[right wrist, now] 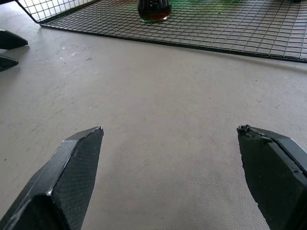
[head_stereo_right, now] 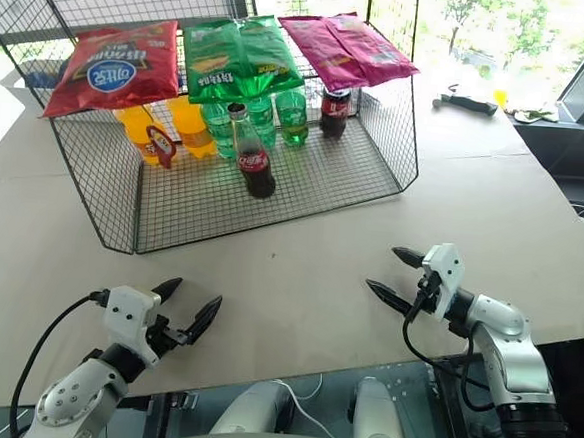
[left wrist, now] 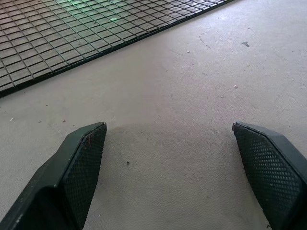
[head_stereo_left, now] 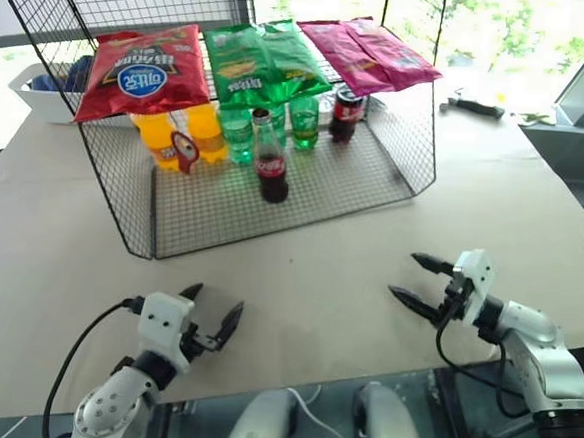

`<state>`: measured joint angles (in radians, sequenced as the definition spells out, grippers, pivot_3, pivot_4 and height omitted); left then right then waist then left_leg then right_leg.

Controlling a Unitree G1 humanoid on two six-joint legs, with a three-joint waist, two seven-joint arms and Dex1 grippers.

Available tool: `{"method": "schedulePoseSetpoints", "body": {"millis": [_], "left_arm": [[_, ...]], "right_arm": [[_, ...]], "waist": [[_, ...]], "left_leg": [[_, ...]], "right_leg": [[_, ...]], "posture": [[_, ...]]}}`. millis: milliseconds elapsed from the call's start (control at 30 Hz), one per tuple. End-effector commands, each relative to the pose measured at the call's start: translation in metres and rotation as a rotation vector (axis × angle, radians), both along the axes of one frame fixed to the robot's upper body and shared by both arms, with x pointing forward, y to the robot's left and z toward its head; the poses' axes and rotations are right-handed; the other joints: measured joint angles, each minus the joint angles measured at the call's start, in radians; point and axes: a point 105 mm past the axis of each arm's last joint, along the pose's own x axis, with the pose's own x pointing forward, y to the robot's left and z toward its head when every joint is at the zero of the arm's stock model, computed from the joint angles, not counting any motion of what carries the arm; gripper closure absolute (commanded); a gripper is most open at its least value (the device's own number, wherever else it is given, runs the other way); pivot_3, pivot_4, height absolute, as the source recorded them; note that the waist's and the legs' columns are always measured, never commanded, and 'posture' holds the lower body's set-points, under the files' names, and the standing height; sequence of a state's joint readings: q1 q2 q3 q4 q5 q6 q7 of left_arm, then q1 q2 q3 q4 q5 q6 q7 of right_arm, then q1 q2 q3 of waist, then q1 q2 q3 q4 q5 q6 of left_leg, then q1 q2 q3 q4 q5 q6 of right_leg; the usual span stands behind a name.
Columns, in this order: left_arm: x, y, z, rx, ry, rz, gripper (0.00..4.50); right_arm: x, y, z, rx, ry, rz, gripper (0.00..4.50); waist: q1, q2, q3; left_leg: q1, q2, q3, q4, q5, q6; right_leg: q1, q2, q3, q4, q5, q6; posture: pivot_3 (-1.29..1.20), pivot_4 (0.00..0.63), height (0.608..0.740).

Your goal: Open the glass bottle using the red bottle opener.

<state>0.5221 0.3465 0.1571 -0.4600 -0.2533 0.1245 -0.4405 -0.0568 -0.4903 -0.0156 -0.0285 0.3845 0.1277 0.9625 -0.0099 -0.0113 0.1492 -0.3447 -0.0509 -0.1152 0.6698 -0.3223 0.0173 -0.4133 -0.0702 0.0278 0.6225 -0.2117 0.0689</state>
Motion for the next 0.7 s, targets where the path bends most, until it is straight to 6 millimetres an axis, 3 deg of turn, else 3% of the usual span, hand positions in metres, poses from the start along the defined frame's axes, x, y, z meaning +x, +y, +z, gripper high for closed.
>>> {"method": "schedulePoseSetpoints", "body": {"millis": [33, 700], "left_arm": [[-0.0007, -0.0035, 0.0092, 0.011, -0.04, -0.025, 0.14], [0.0069, 0.0022, 0.0125, 0.001, -0.101, -0.017, 0.14]], "right_arm": [[-0.0002, -0.001, 0.0108, 0.012, -0.053, 0.013, 0.0], [-0.0028, 0.0008, 0.0106, 0.016, -0.08, 0.029, 0.0]], "waist": [[0.0, 0.0, 0.0], [0.0, 0.0, 0.0]], "left_leg": [[0.0, 0.0, 0.0, 0.0, 0.0, 0.0], [0.0, 0.0, 0.0, 0.0, 0.0, 0.0]], "right_leg": [[0.0, 0.0, 0.0, 0.0, 0.0, 0.0], [0.0, 0.0, 0.0, 0.0, 0.0, 0.0]], "posture": [[0.0, 0.15, 0.74], [0.0, 0.15, 0.74]]}}
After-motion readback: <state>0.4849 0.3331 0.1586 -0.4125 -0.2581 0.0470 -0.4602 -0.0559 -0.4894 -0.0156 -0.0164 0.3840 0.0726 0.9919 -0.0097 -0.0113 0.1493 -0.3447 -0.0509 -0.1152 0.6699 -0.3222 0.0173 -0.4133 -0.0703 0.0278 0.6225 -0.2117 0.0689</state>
